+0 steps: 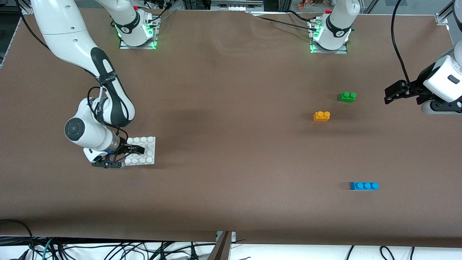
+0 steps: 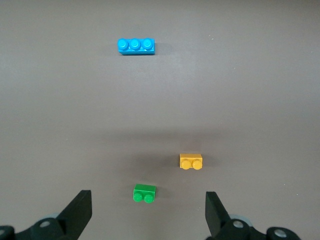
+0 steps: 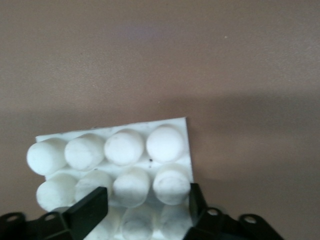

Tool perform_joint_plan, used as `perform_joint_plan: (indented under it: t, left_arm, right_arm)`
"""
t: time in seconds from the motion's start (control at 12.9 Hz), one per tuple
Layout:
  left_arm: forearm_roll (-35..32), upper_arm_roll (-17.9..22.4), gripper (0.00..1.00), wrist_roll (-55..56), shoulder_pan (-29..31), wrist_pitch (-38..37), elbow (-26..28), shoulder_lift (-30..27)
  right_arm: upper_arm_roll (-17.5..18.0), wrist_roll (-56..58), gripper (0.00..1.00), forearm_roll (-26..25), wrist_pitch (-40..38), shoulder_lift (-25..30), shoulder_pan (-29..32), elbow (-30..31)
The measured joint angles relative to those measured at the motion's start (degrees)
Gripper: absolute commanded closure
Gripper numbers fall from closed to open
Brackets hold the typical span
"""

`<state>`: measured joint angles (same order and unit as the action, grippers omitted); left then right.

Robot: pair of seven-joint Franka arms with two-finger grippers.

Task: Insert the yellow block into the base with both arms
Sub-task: 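Slide the white base plate with the right gripper toward the table's middle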

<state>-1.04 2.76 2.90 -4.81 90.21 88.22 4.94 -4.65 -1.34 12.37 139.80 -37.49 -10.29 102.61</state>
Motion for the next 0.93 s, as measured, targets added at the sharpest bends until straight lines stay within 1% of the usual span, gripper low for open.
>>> perform_joint_plan:
  t: [0.23, 0.31, 0.93]
  left_arm:
    - [0.00, -0.02, 0.00, 0.00, 0.00, 0.00, 0.00, 0.00]
    - [0.00, -0.02, 0.00, 0.00, 0.00, 0.00, 0.00, 0.00]
    - [0.00, -0.05, 0.00, 0.00, -0.01, 0.00, -0.01, 0.00]
  right_arm:
    - [0.03, 0.02, 0.38, 0.00, 0.10, -0.09, 0.01, -0.01]
    - [0.01, 0.02, 0.39, 0.00, 0.06, -0.05, 0.02, -0.01]
    - [0.33, 0.05, 0.39, 0.02, 0.32, -0.04, 0.03, -0.01]
